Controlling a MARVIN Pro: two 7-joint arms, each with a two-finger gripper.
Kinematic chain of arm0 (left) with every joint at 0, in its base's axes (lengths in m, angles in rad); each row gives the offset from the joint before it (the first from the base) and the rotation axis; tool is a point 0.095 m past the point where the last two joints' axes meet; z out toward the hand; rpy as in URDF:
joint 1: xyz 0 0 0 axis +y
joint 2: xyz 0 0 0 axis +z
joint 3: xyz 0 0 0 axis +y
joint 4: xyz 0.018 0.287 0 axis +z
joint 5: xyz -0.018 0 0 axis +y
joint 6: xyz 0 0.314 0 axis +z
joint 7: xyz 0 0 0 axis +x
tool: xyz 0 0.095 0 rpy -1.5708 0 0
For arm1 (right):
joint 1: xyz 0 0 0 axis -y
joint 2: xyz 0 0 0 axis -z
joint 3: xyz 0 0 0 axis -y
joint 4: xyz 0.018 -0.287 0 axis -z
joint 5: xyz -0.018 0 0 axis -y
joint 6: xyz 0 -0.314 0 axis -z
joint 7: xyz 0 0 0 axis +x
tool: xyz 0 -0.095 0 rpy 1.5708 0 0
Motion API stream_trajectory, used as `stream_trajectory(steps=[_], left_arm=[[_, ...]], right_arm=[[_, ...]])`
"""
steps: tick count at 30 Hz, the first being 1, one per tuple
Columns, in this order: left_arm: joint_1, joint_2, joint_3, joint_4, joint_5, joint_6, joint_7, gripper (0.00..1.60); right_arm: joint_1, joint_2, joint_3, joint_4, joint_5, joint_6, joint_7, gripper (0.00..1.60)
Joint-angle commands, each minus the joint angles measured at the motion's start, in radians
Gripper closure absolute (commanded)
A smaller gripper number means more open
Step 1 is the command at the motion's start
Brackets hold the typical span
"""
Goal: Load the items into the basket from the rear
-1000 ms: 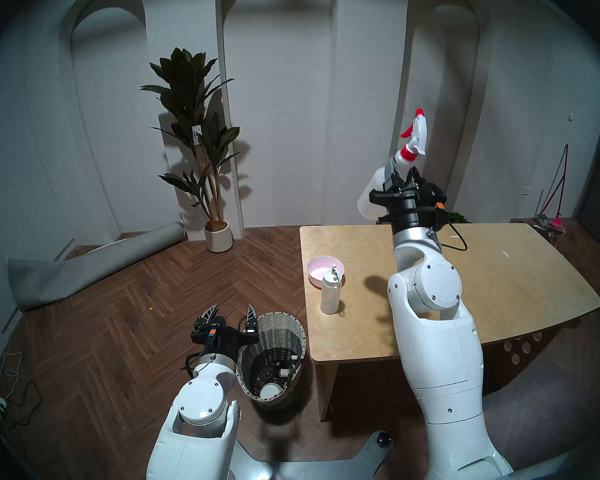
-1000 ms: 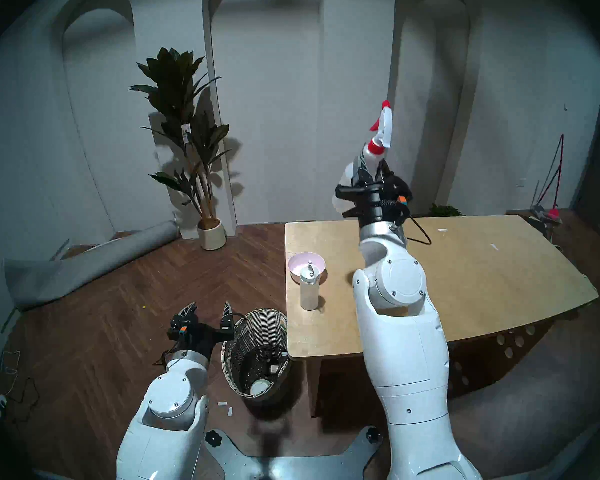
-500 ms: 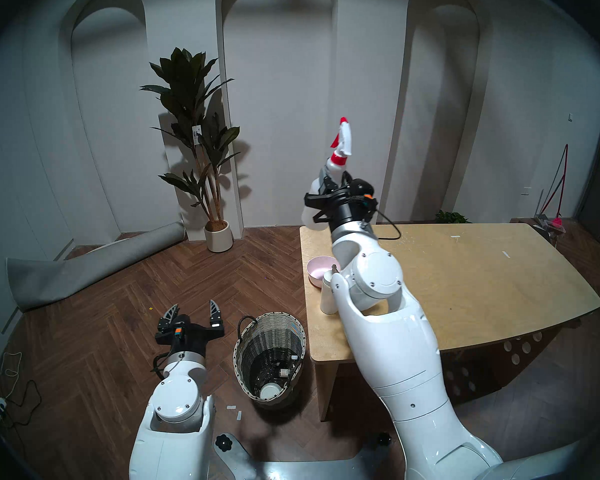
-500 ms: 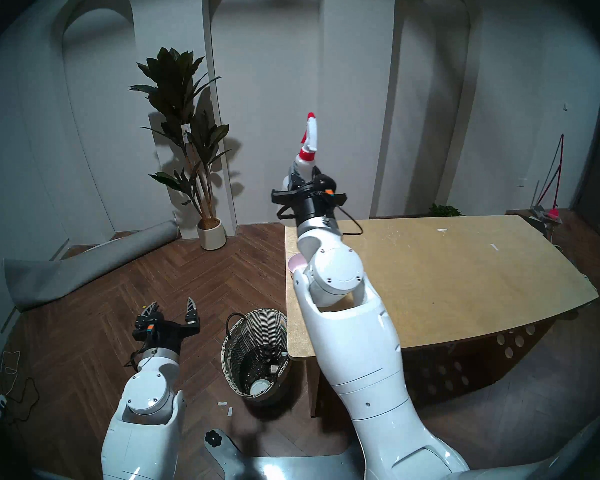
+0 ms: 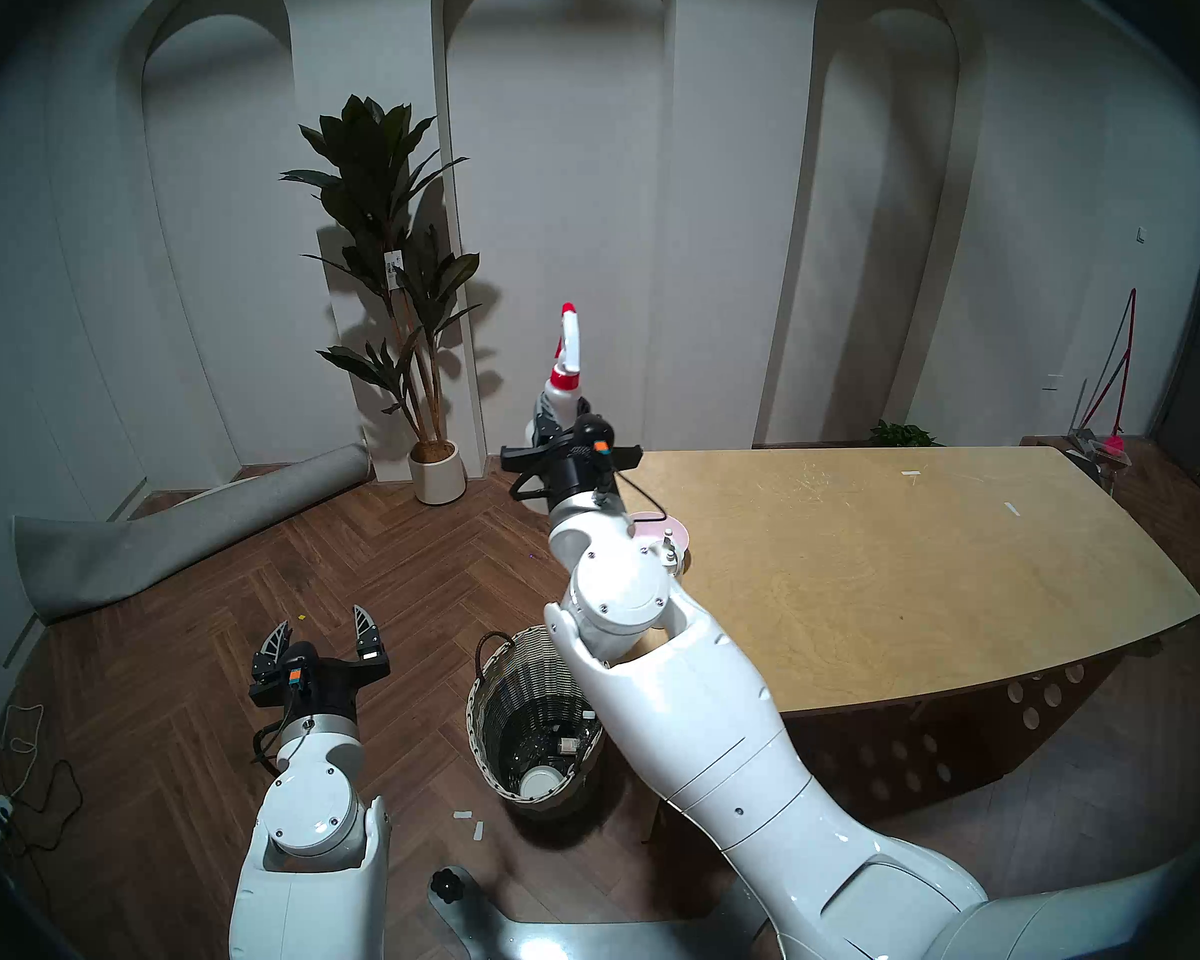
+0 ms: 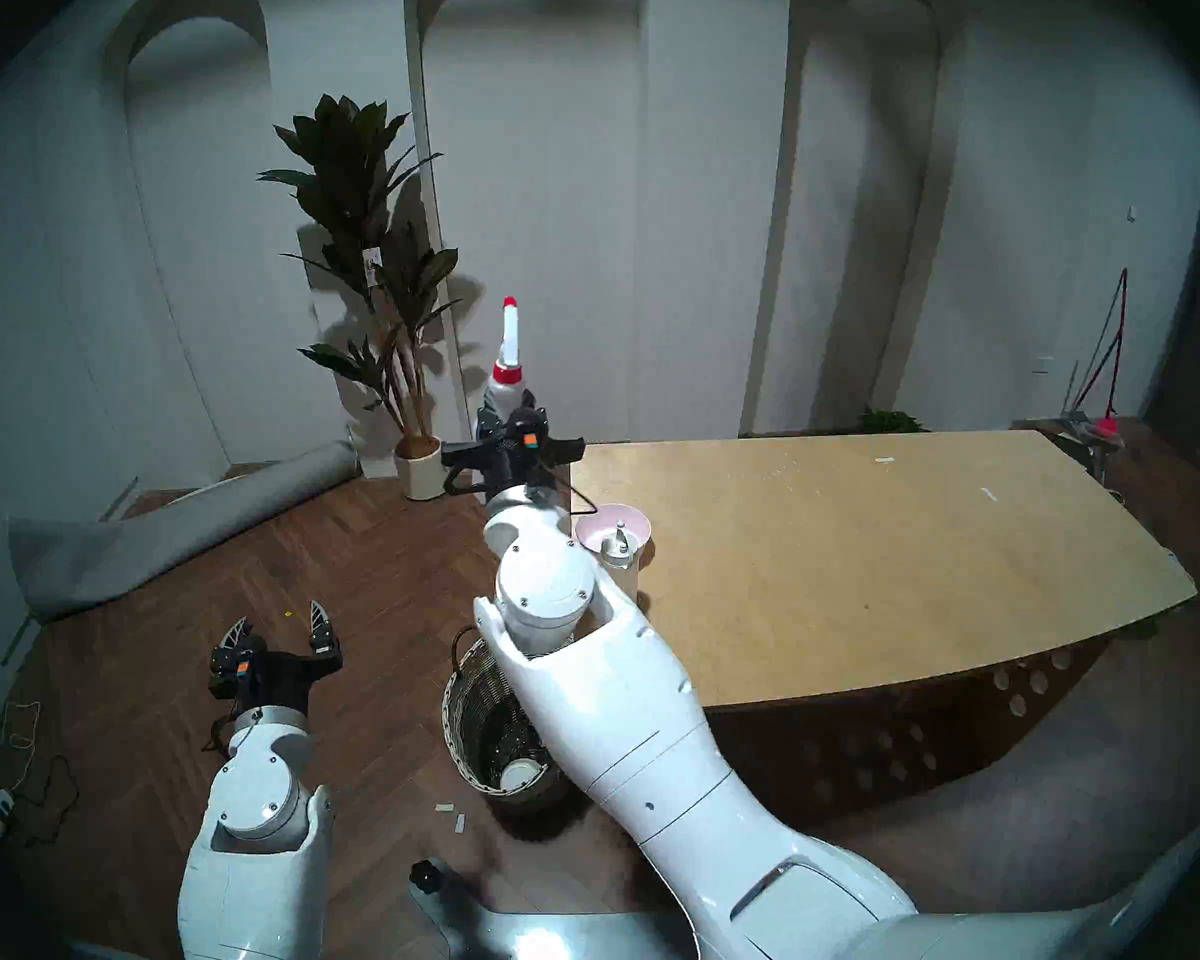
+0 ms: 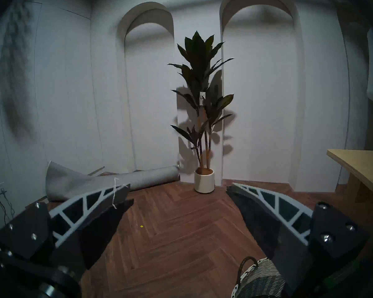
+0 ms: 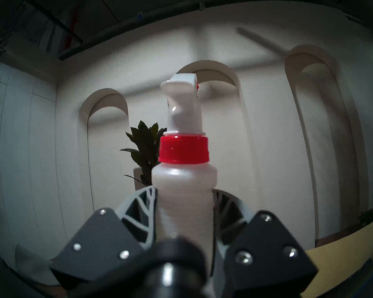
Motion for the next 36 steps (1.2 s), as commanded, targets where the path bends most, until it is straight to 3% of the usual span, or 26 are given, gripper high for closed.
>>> stream_trajectory(steps=[1, 5, 18, 26, 36], left_arm=[[0.012, -0.002, -0.01, -0.029, 0.007, -0.037, 0.013, 0.0], [0.023, -0.006, -0.011, -0.038, 0.009, -0.049, 0.021, 0.0], [0.039, -0.018, -0.002, -0.039, 0.015, -0.057, 0.038, 0.0], [0.041, -0.024, 0.012, -0.035, 0.025, -0.056, 0.048, 0.0], [0.043, -0.026, 0.033, -0.036, 0.036, -0.06, 0.052, 0.0]], right_arm=[[0.071, -0.046, -0.079, 0.117, 0.004, -0.12, -0.106, 1.6], [0.093, -0.063, -0.099, 0.215, 0.016, -0.184, -0.143, 1.6], [0.213, -0.149, -0.216, 0.52, 0.028, -0.241, -0.225, 1.6], [0.272, -0.206, -0.235, 0.701, 0.049, -0.303, -0.262, 1.6], [0.32, -0.253, -0.264, 0.858, 0.07, -0.39, -0.286, 1.6]])
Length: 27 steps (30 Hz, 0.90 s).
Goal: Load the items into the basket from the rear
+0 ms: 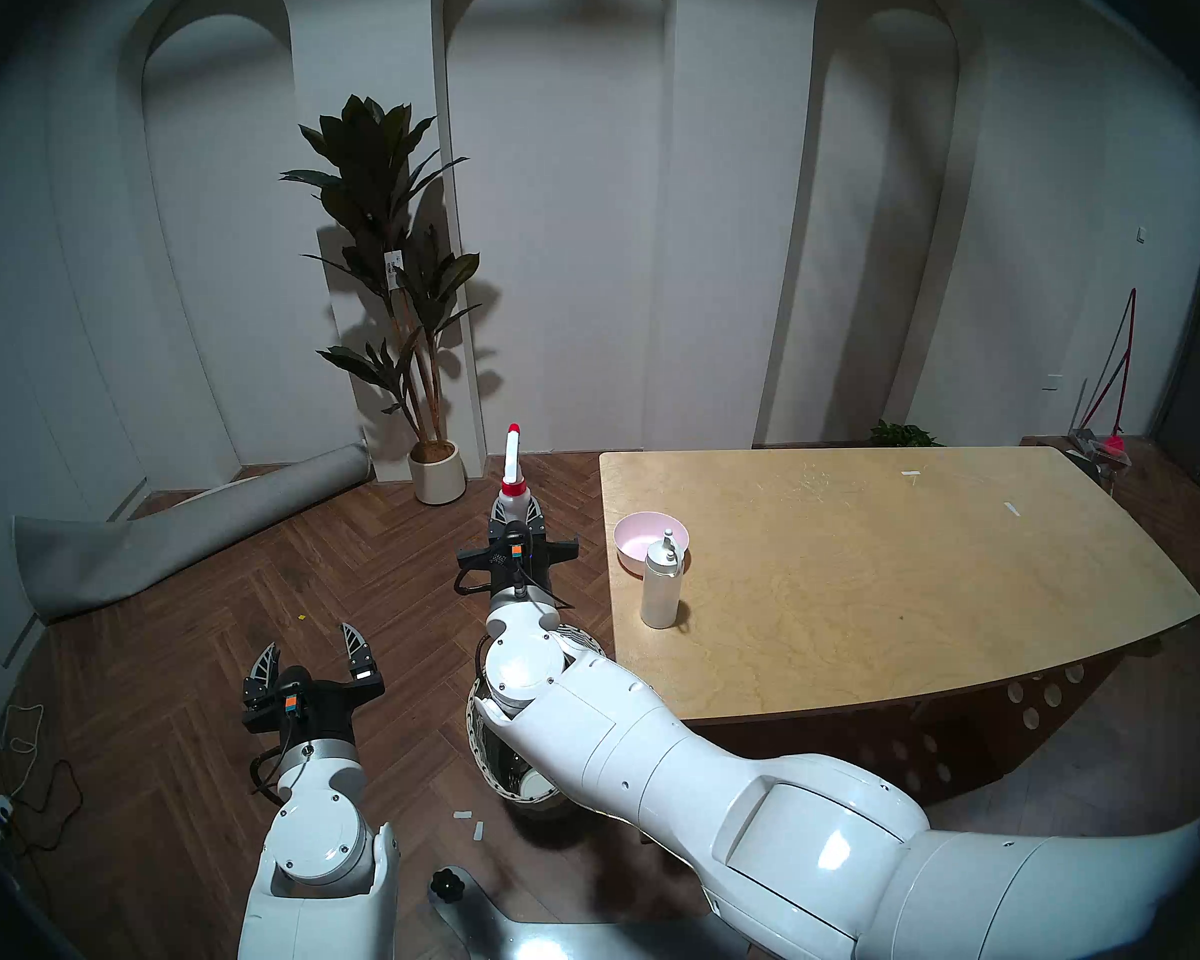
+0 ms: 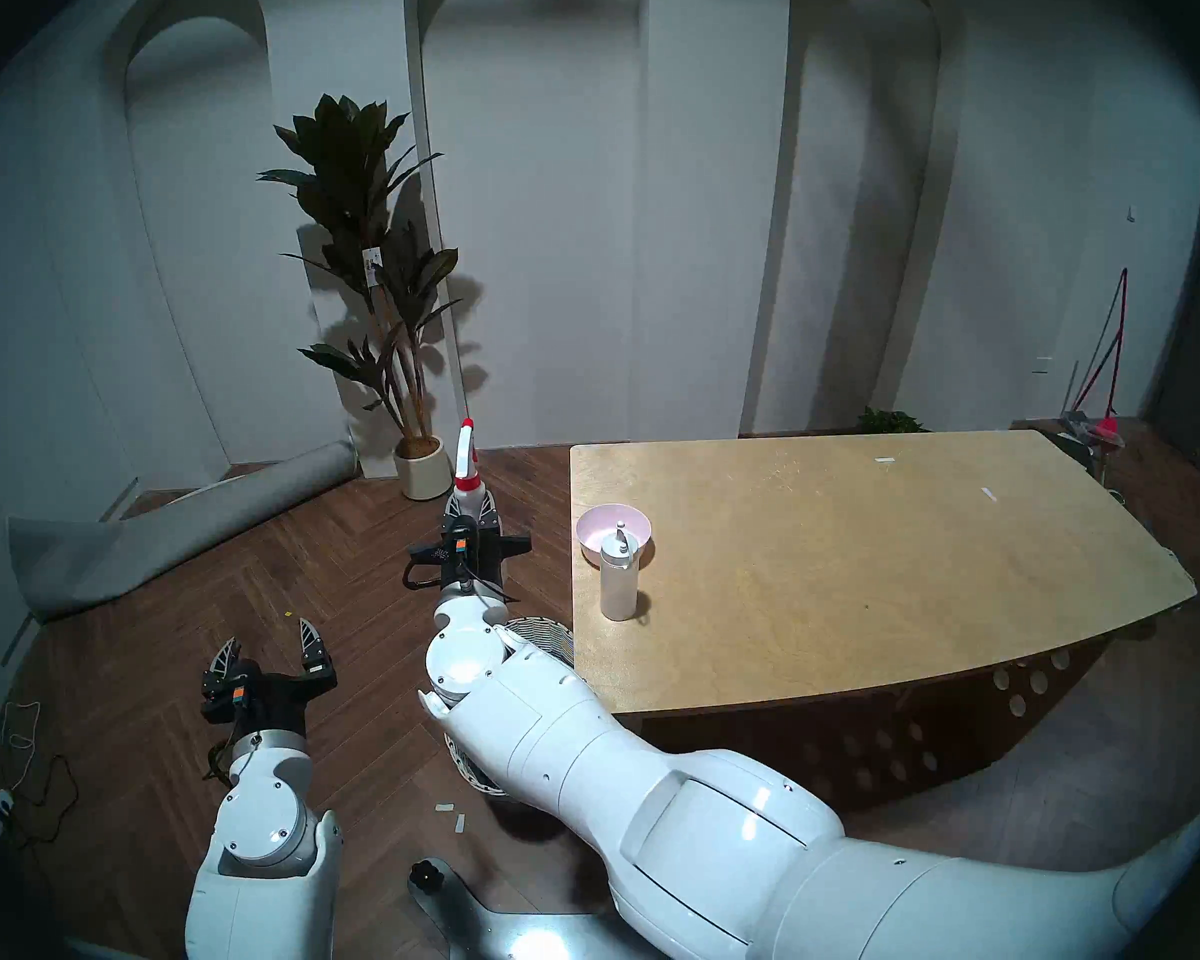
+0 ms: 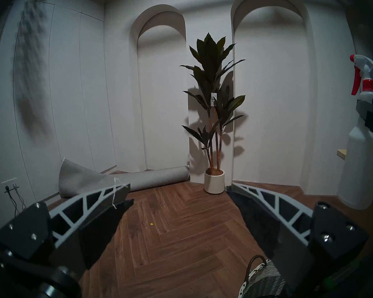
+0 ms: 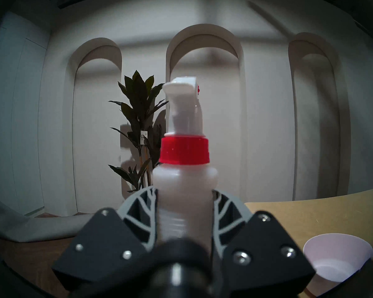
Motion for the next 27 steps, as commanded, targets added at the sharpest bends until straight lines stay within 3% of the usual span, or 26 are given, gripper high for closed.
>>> stream_trajectory(steps=[1, 2, 5, 8, 9, 10, 20, 27], left_arm=[[-0.003, 0.005, 0.011, -0.022, 0.009, -0.014, -0.005, 0.0], [-0.003, 0.005, 0.012, -0.023, 0.01, -0.014, -0.005, 0.0], [0.0, 0.007, 0.014, -0.024, 0.011, -0.015, -0.005, 0.0], [0.001, 0.007, 0.016, -0.025, 0.013, -0.016, -0.004, 0.0], [0.003, 0.008, 0.017, -0.027, 0.014, -0.017, -0.004, 0.0], [0.003, 0.008, 0.017, -0.028, 0.014, -0.017, -0.004, 0.0], [0.007, 0.009, 0.019, -0.028, 0.012, -0.022, -0.003, 0.0], [-0.008, 0.021, 0.028, -0.028, 0.002, -0.026, -0.024, 0.0]], right_arm=[[0.073, -0.074, -0.021, 0.076, 0.013, -0.079, -0.015, 1.6], [0.076, -0.077, -0.026, 0.087, 0.015, -0.088, -0.017, 1.25], [0.088, -0.087, -0.044, 0.132, 0.026, -0.115, -0.024, 0.92], [0.099, -0.098, -0.056, 0.166, 0.035, -0.135, -0.028, 0.8], [0.102, -0.101, -0.058, 0.176, 0.04, -0.137, -0.027, 0.49], [0.106, -0.106, -0.06, 0.188, 0.048, -0.142, -0.025, 0.0], [0.139, -0.139, -0.069, 0.277, 0.104, -0.176, -0.029, 0.0], [0.149, -0.133, -0.044, 0.22, 0.117, -0.257, -0.081, 0.0]])
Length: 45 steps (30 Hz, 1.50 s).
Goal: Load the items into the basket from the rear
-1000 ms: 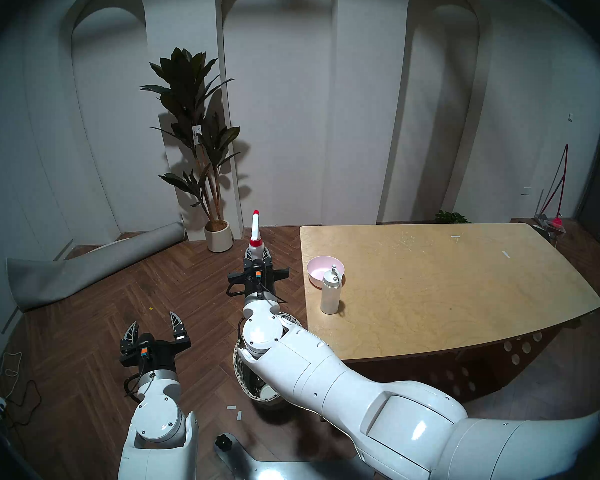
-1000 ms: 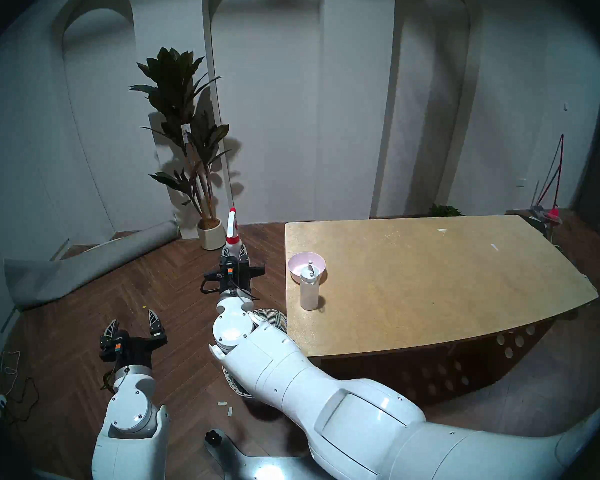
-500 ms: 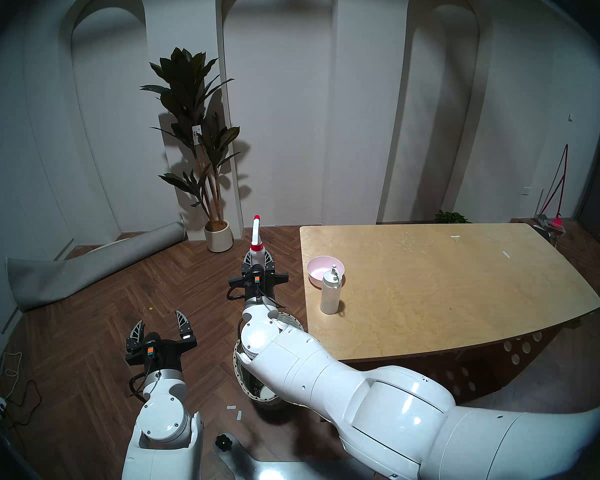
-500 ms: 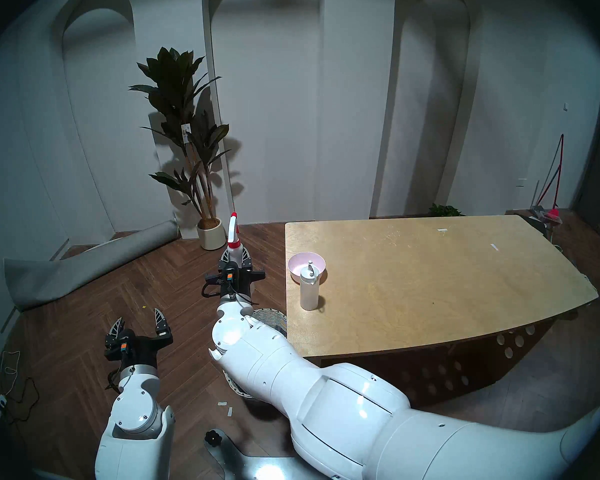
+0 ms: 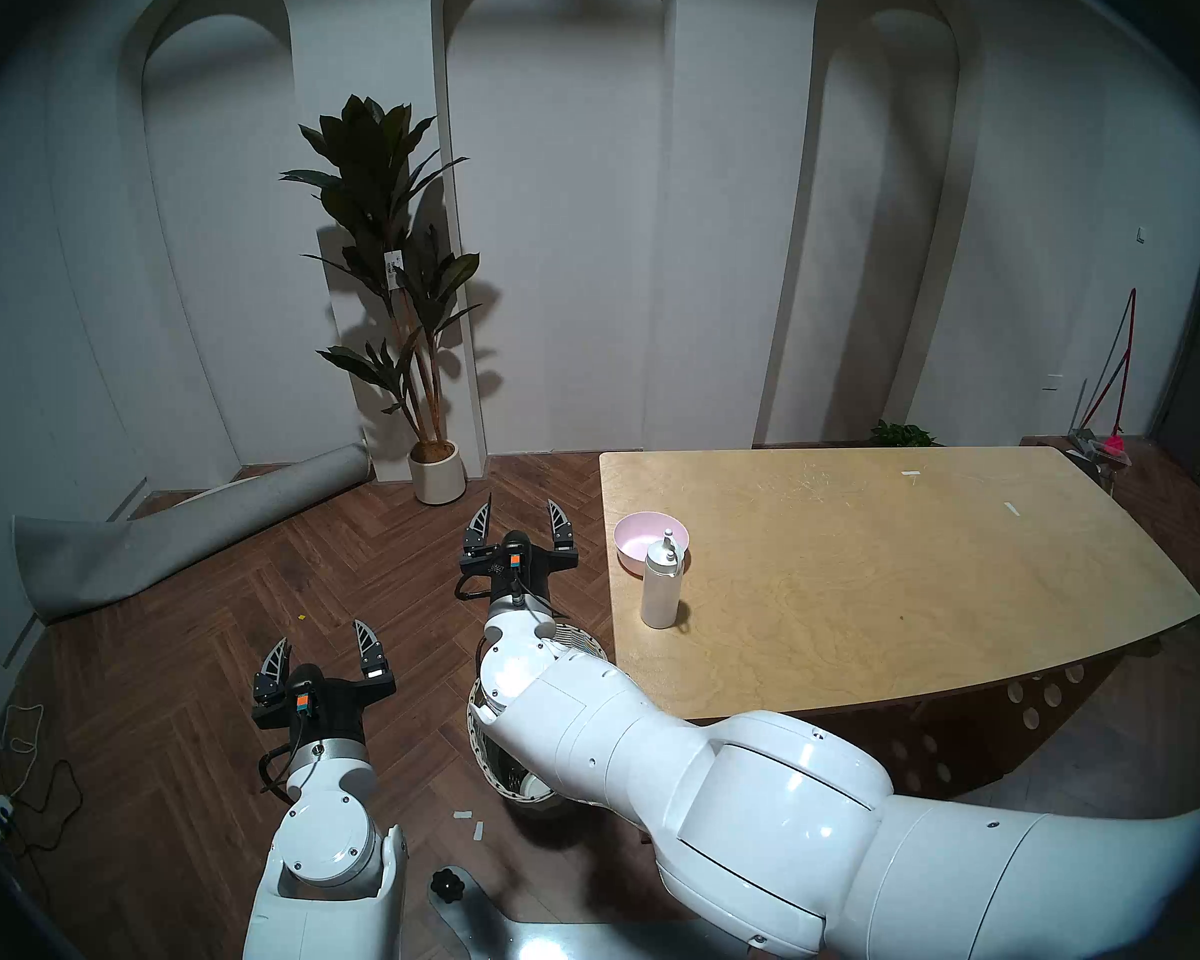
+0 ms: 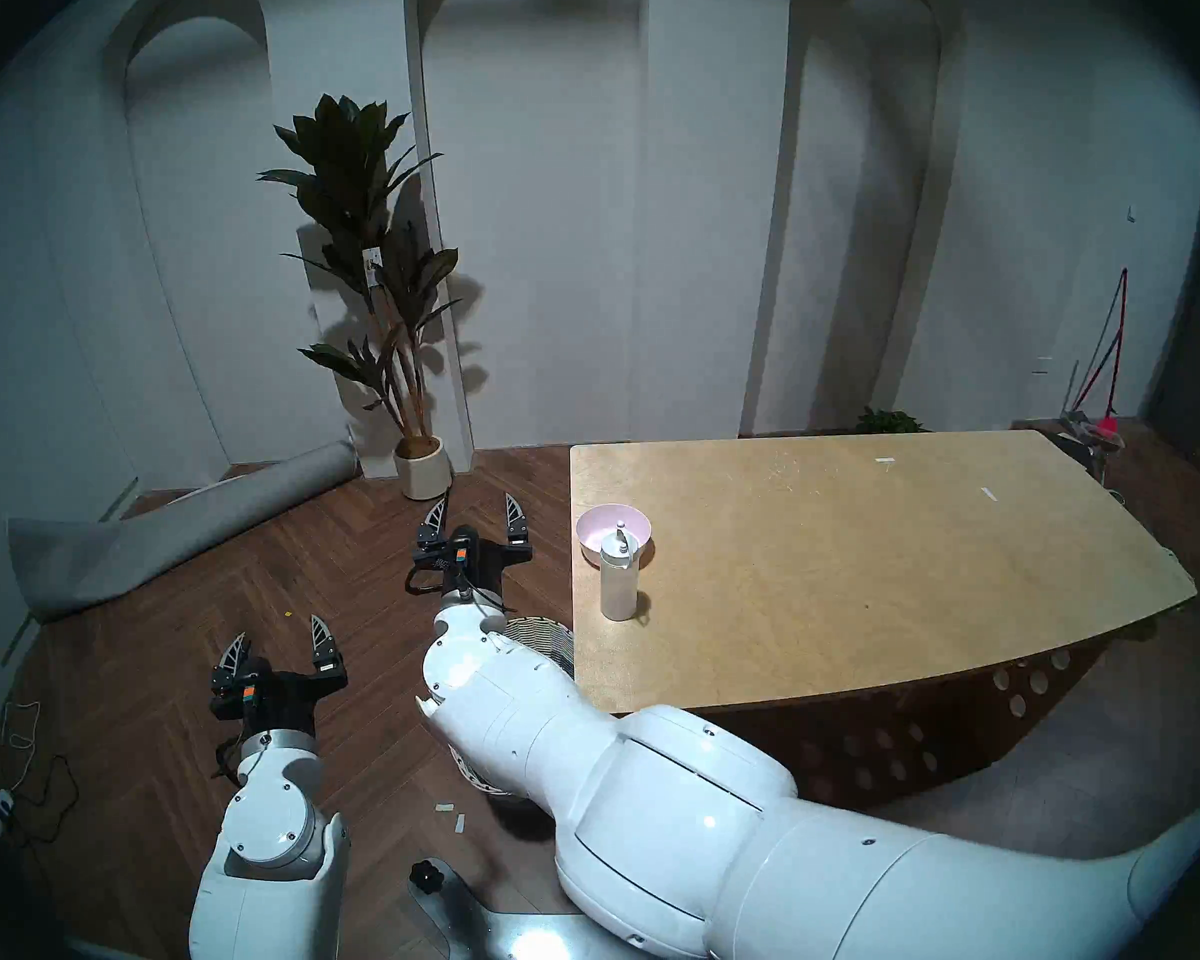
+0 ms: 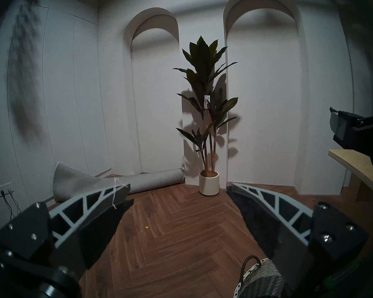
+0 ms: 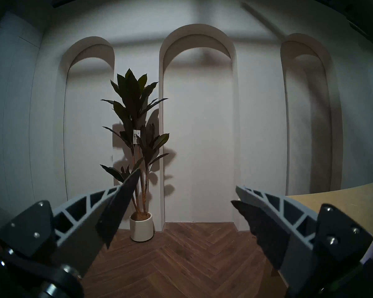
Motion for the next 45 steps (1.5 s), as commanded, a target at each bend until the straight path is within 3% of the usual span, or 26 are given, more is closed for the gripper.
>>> stream_trajectory(steps=[1, 10, 21, 30, 45], left_arm=[[-0.019, 0.018, 0.01, -0.028, -0.007, -0.015, -0.028, 0.0], [-0.055, 0.035, 0.042, -0.071, -0.024, -0.014, -0.076, 0.0], [-0.092, 0.044, 0.097, -0.083, -0.04, 0.001, -0.119, 0.0], [-0.124, 0.046, 0.169, -0.09, -0.04, 0.006, -0.16, 0.0], [-0.168, 0.06, 0.338, -0.09, -0.013, 0.029, -0.255, 0.0]], right_arm=[[0.047, -0.018, 0.02, -0.081, 0.002, -0.093, -0.046, 0.0], [0.147, 0.04, 0.066, -0.208, -0.028, -0.184, -0.116, 0.0], [0.249, 0.199, 0.185, -0.316, -0.084, -0.156, -0.18, 0.0], [0.327, 0.31, 0.31, -0.292, -0.083, -0.135, -0.231, 0.0], [0.346, 0.485, 0.486, -0.169, -0.106, -0.057, -0.265, 0.0]])
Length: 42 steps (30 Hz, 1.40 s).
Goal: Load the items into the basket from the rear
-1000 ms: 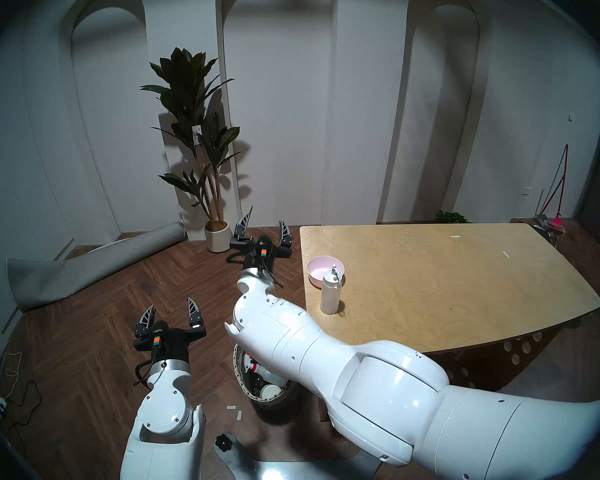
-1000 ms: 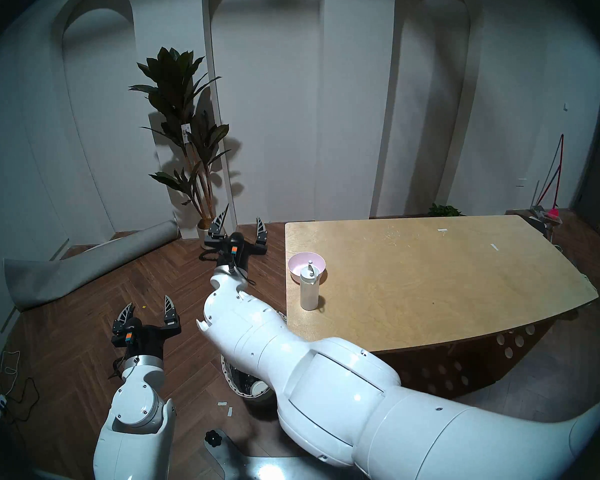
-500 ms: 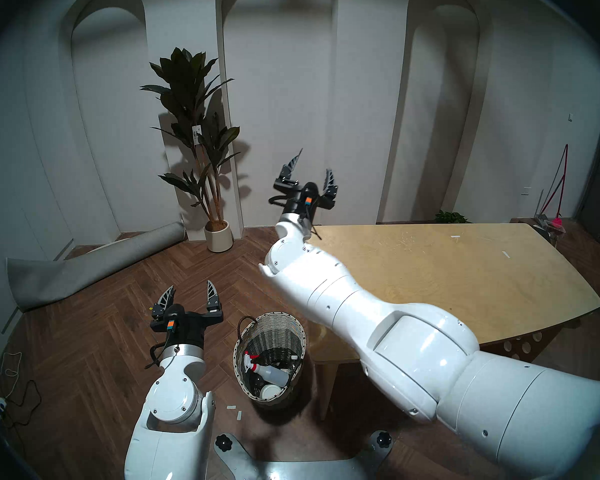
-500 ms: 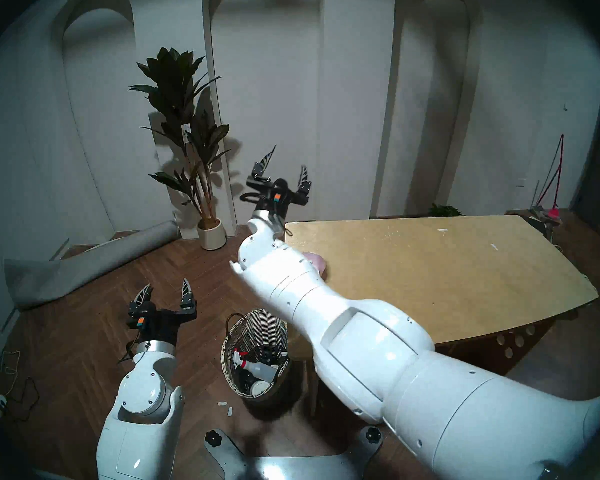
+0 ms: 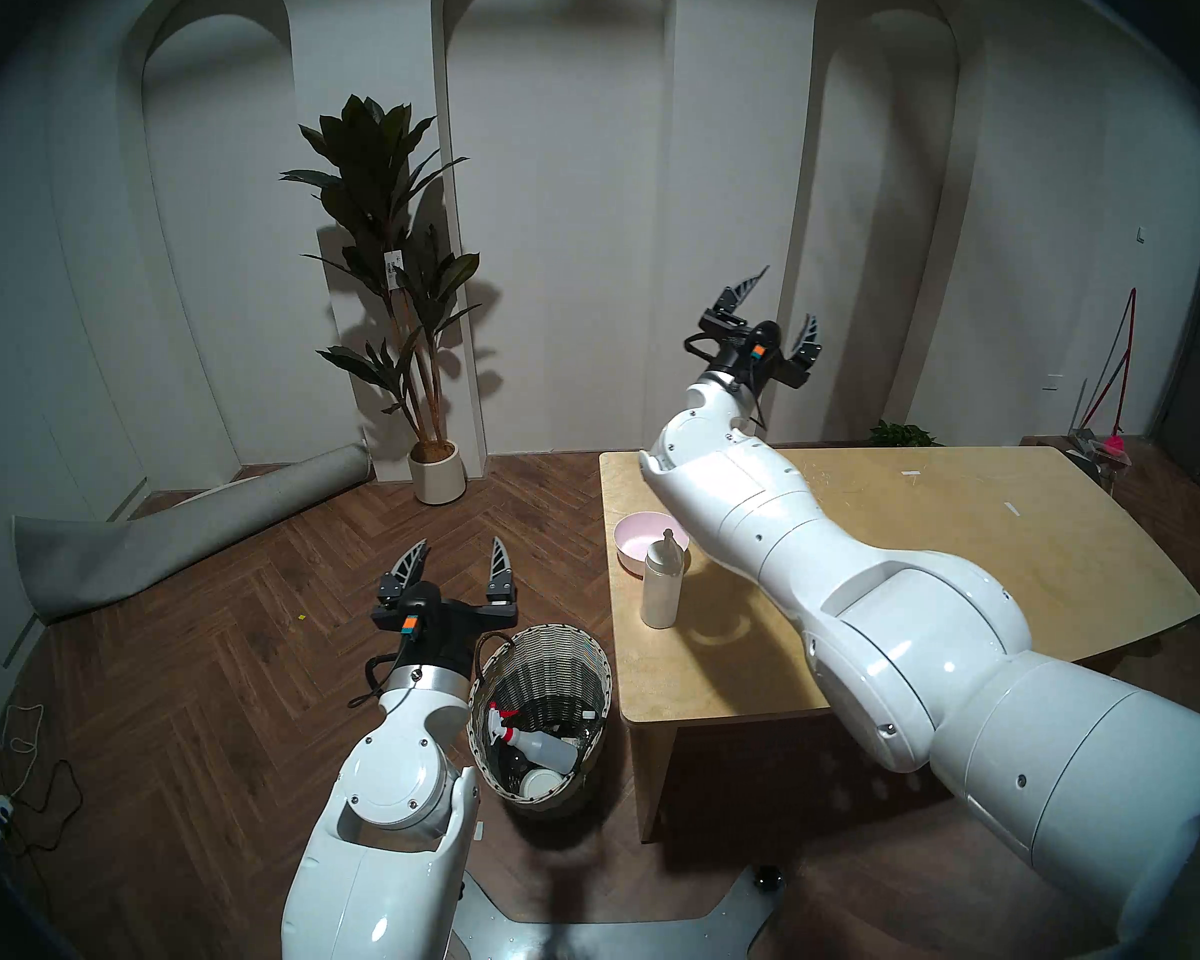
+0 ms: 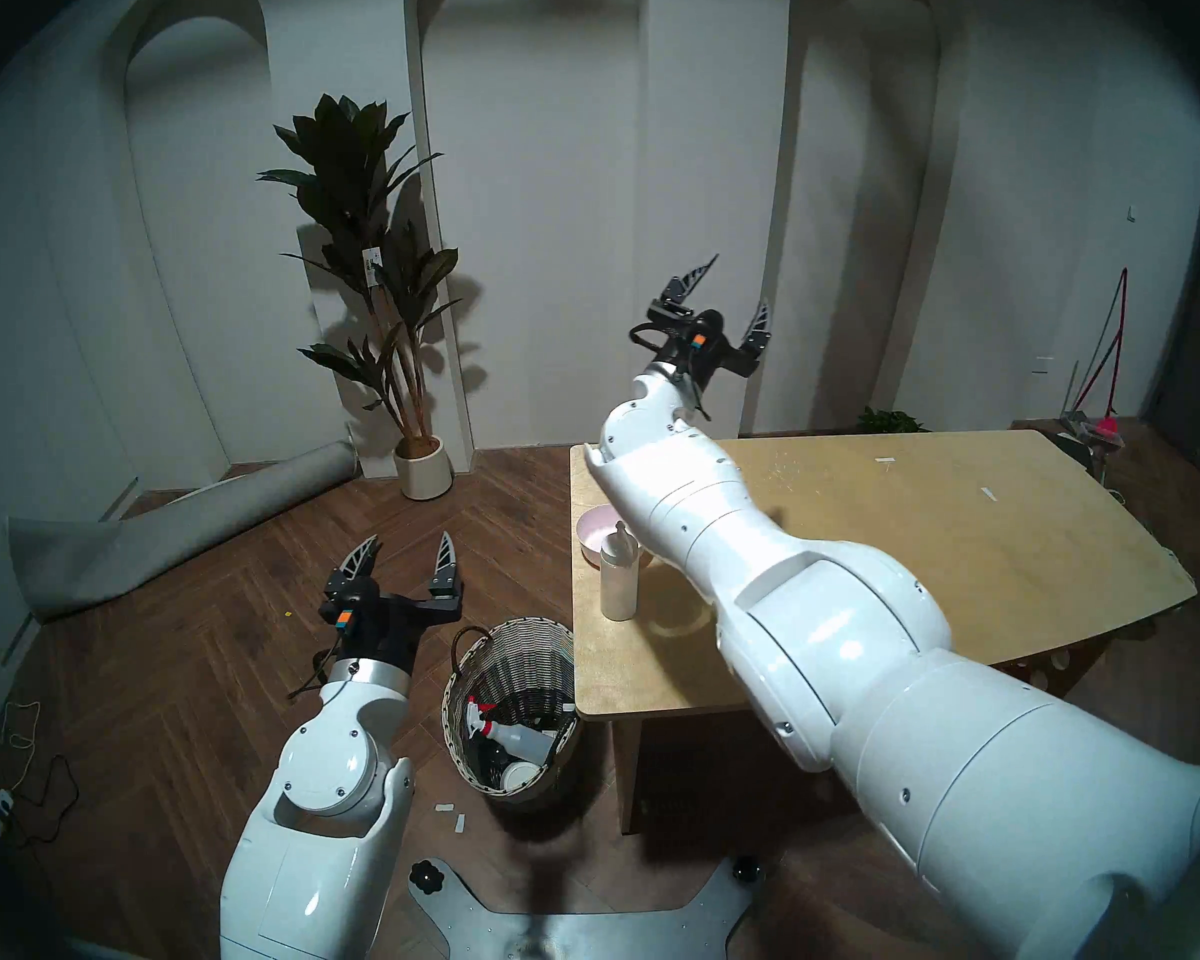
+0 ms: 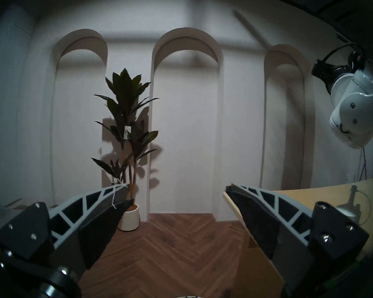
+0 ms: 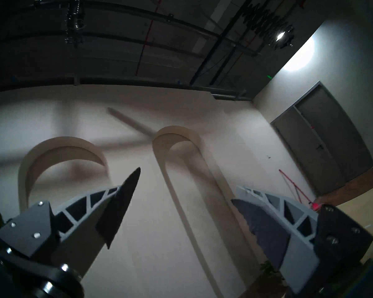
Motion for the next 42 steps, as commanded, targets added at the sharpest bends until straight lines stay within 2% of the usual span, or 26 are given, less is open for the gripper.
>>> stream_trajectory(steps=[1, 9, 17, 25, 42], left_arm=[[-0.04, 0.013, 0.079, -0.024, 0.017, 0.013, -0.053, 0.0], [-0.066, 0.041, 0.169, -0.024, 0.039, 0.051, -0.122, 0.0], [-0.094, 0.065, 0.241, -0.017, 0.06, 0.107, -0.199, 0.0], [-0.151, 0.076, 0.237, 0.013, 0.07, 0.176, -0.238, 0.0], [-0.27, 0.083, 0.228, 0.114, 0.064, 0.312, -0.332, 0.0]], right_arm=[[0.033, 0.115, 0.064, 0.054, -0.019, 0.034, 0.006, 0.0], [0.037, 0.205, 0.109, 0.142, -0.04, 0.071, 0.037, 0.0], [0.038, 0.31, 0.106, 0.208, -0.071, 0.11, 0.121, 0.0], [0.013, 0.399, 0.082, 0.242, -0.093, 0.129, 0.247, 0.0], [-0.08, 0.483, 0.019, 0.271, -0.112, 0.102, 0.57, 0.0]])
